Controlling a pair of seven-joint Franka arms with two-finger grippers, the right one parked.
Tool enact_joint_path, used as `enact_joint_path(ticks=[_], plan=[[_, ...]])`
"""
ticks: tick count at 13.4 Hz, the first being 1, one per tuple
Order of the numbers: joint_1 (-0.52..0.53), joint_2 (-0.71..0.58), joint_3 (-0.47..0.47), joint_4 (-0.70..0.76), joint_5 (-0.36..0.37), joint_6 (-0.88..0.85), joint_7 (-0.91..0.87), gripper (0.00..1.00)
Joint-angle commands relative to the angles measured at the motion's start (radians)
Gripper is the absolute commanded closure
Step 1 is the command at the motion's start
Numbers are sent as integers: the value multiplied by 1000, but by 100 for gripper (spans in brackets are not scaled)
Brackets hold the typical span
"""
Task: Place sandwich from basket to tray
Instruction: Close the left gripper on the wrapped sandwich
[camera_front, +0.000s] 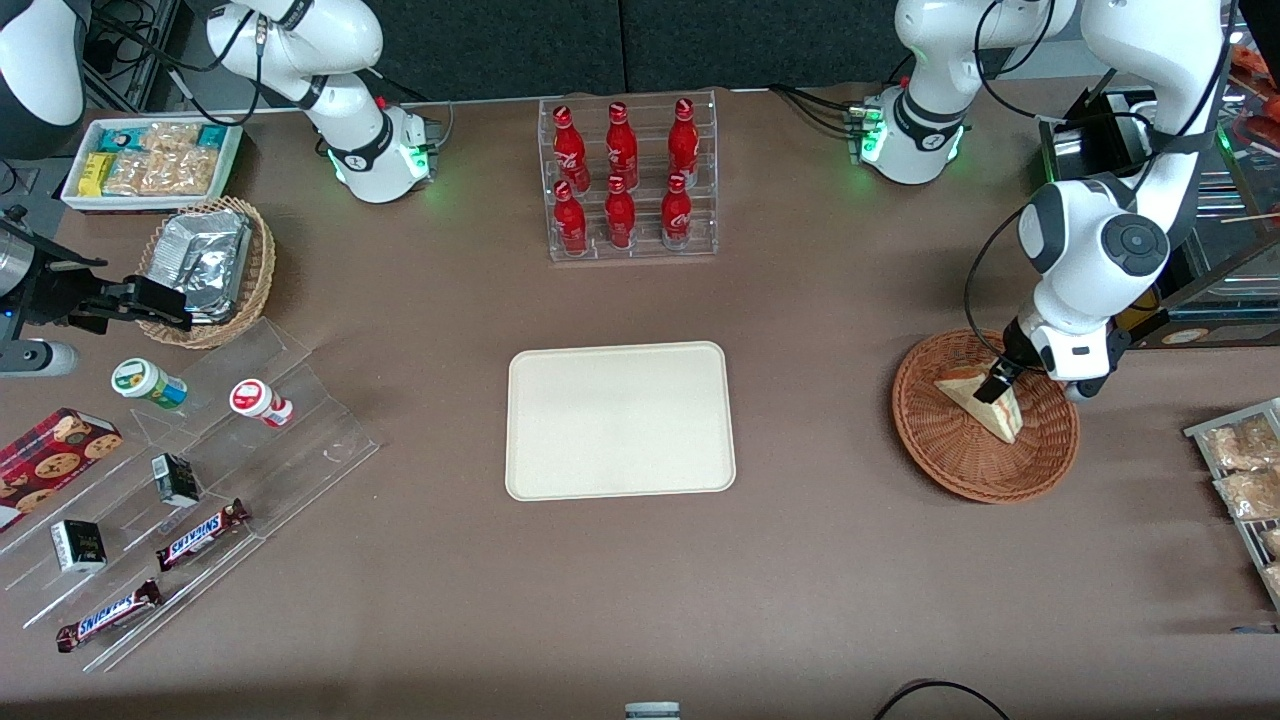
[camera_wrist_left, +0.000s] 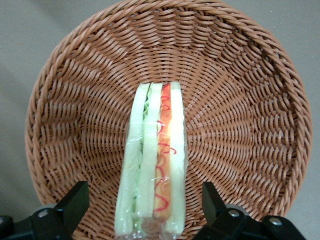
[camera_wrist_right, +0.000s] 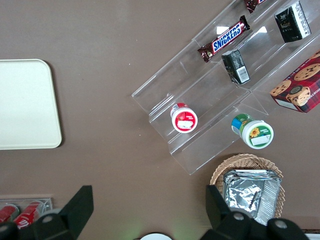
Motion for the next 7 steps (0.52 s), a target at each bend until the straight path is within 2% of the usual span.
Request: enact_joint_path(ticks=[1, 3, 4, 6, 7], plan=[[-8, 21, -4, -13, -7, 45, -26, 1], [-8, 29, -5, -12, -8, 51, -33, 6], [-8, 33, -7, -13, -8, 64, -44, 20], [-15, 50, -8, -10, -8, 86, -66, 62], [-19, 53, -8, -9, -8, 89, -67, 76]])
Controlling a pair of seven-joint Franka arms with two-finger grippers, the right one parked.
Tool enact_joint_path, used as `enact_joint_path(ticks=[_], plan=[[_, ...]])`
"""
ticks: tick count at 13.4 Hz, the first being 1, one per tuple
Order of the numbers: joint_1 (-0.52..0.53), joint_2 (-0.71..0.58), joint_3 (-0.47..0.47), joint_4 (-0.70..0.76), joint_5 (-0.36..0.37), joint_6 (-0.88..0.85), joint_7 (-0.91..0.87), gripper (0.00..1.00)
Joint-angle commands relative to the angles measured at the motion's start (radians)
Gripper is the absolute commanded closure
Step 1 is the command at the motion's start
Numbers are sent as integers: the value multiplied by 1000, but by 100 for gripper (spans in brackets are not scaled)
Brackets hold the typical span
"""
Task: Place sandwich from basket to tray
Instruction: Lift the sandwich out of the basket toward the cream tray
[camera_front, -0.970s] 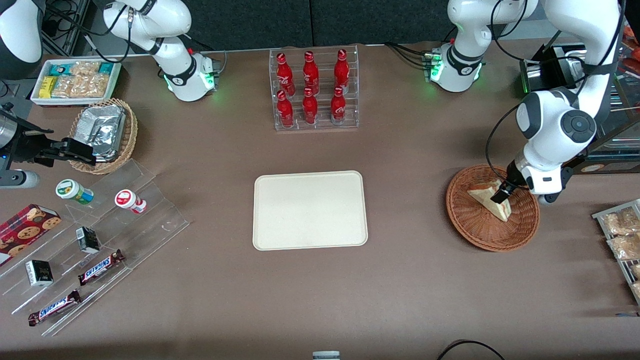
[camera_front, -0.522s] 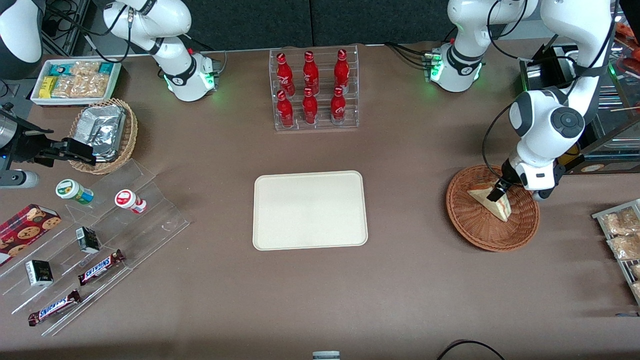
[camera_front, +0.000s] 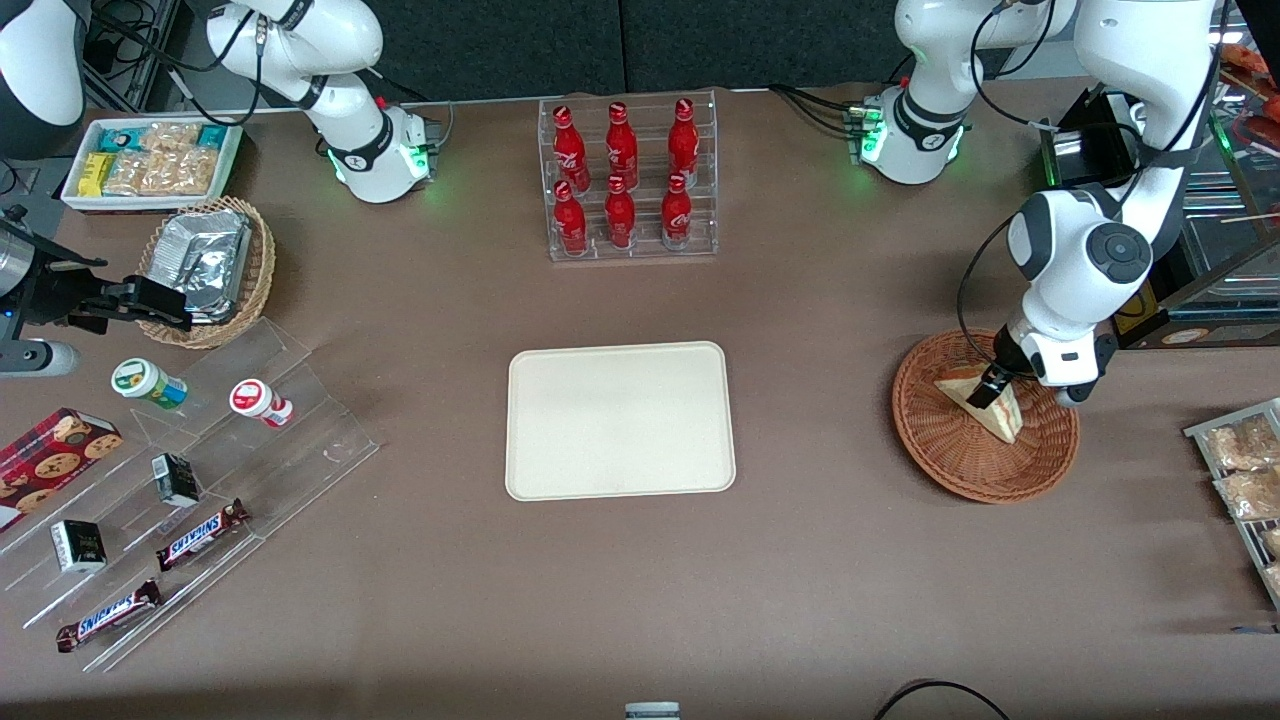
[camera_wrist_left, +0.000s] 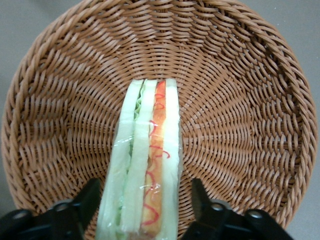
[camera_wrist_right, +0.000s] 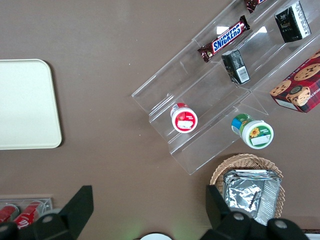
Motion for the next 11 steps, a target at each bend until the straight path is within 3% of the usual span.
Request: enact_joint_path(ticks=[1, 3, 7, 11], plan=[[-14, 8, -3, -4, -8, 30, -25, 87], [-14, 9, -3, -1, -8, 30, -25, 96], [-17, -60, -1, 2, 3, -17, -11, 96], [-24, -179, -27, 51, 38, -239, 15, 97]])
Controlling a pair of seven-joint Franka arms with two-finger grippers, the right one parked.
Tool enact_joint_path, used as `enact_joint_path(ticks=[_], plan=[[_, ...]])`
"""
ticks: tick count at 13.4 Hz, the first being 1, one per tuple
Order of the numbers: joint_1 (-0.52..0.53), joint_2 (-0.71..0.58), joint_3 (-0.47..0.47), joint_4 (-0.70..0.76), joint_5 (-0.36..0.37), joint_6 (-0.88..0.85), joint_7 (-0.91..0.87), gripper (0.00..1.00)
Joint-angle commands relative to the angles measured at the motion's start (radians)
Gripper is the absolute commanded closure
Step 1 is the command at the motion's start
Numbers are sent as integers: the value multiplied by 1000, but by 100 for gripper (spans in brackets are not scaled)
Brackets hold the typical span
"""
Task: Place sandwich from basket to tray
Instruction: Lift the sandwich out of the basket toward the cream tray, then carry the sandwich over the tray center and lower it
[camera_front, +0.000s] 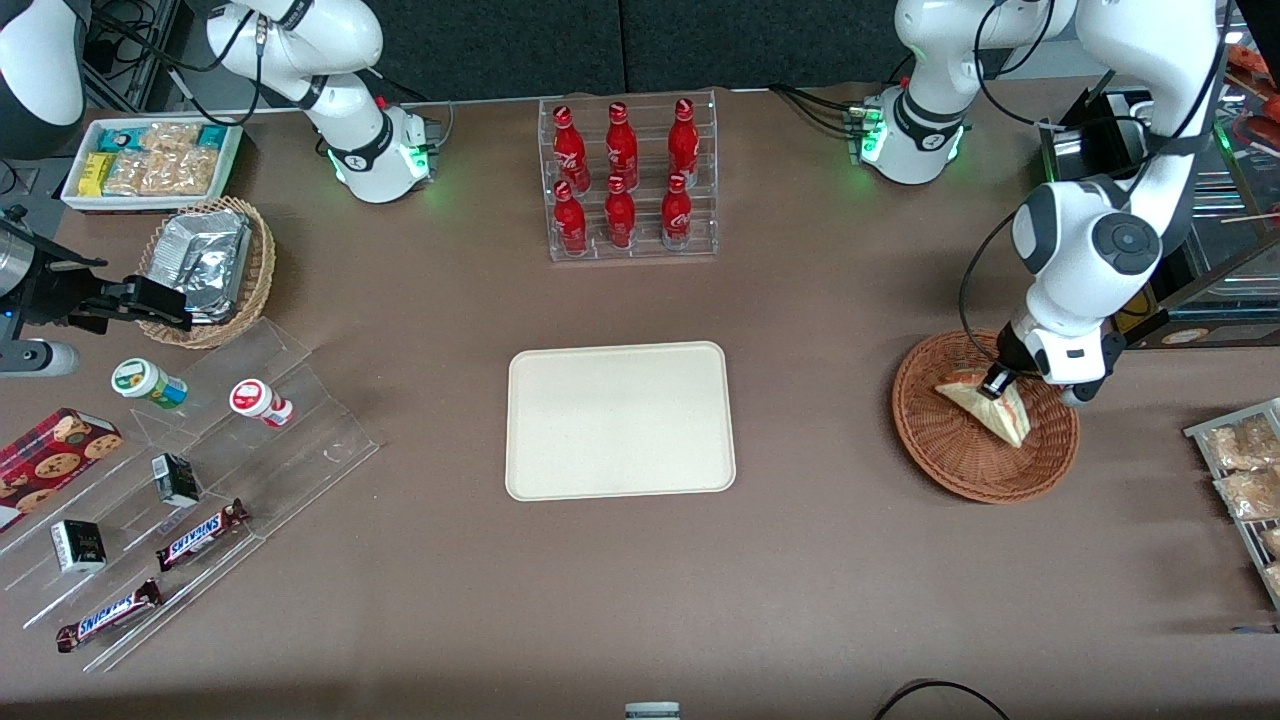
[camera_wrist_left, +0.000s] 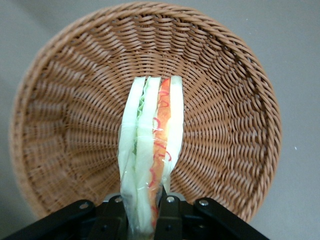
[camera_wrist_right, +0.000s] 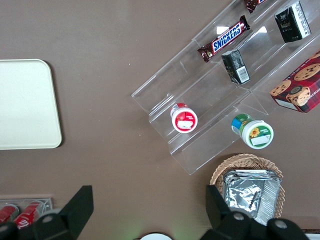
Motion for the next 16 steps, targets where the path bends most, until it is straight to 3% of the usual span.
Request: enact_joint_path(ticks=[1, 6, 12, 16], plan=[[-11, -118, -39, 32, 18, -172, 9, 97], [-12, -121, -213, 346, 20, -594, 7, 96], [-87, -30, -402, 533, 43, -631, -107, 96], [-240, 160, -416, 677, 62, -624, -103, 96]])
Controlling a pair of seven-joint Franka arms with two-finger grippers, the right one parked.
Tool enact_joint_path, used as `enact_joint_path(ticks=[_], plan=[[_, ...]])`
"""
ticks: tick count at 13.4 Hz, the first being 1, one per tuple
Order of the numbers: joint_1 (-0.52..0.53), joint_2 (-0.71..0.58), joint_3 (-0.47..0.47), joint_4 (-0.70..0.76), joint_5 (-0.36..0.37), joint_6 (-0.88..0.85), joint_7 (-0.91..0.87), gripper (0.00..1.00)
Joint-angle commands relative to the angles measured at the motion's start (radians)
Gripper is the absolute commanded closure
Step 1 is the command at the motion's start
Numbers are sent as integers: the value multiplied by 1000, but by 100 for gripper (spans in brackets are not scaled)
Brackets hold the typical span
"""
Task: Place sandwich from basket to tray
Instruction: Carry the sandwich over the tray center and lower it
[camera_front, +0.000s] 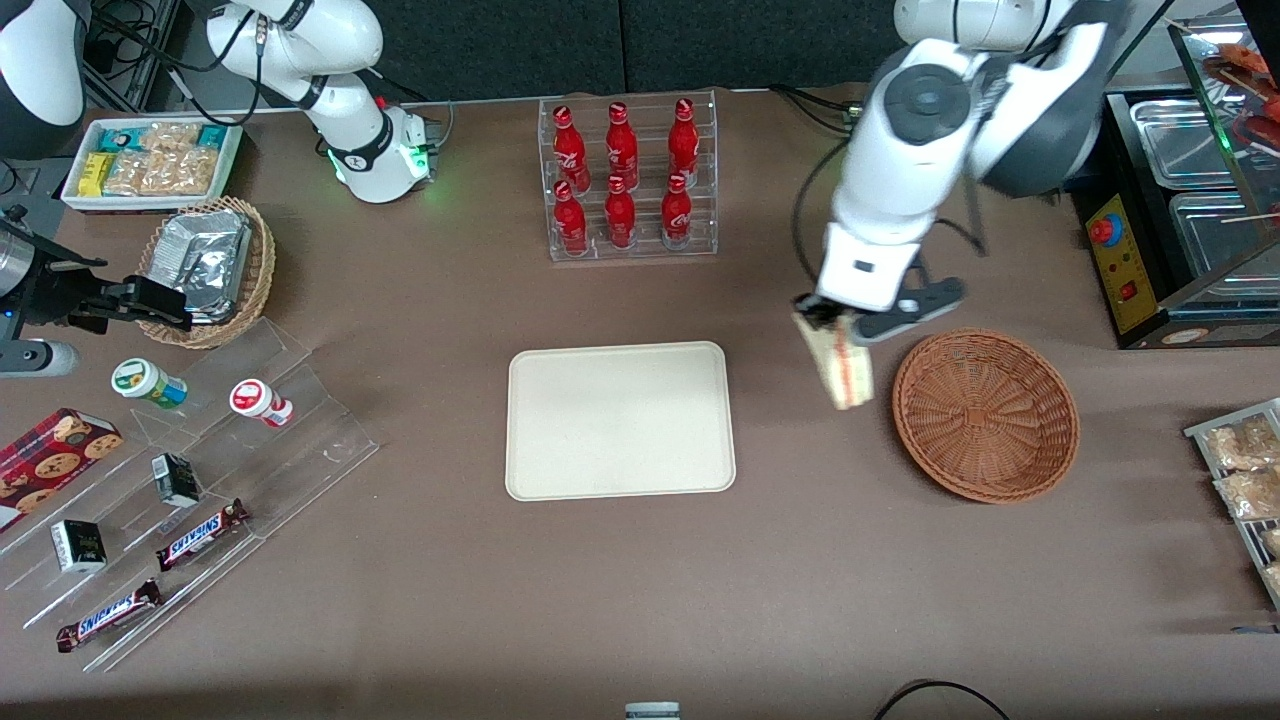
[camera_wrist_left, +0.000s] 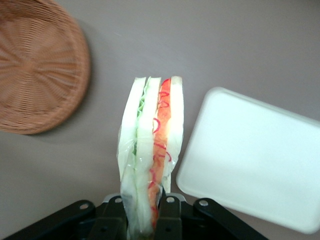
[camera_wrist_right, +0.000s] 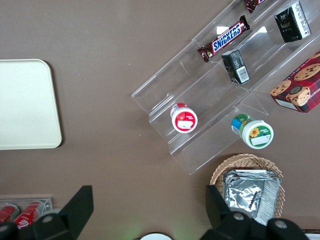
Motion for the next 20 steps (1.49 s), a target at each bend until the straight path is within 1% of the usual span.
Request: enact_joint_path(ticks=[1, 4, 6, 7, 9, 12, 14, 17, 20], plan=[[-97, 198, 5, 160, 59, -20, -20, 96], [-185, 361, 6, 272, 135, -18, -33, 95], [-212, 450, 6, 338, 165, -15, -35, 95], [-226, 484, 6, 358, 191, -9, -36, 95], [-269, 530, 12, 376, 209, 20, -41, 95], [-286, 593, 12, 376, 209, 138, -40, 95], [-306, 617, 15, 382, 217, 152, -47, 95], [-309, 654, 15, 387, 270, 161, -108, 95], [-315, 700, 17, 436, 278, 177, -118, 95]])
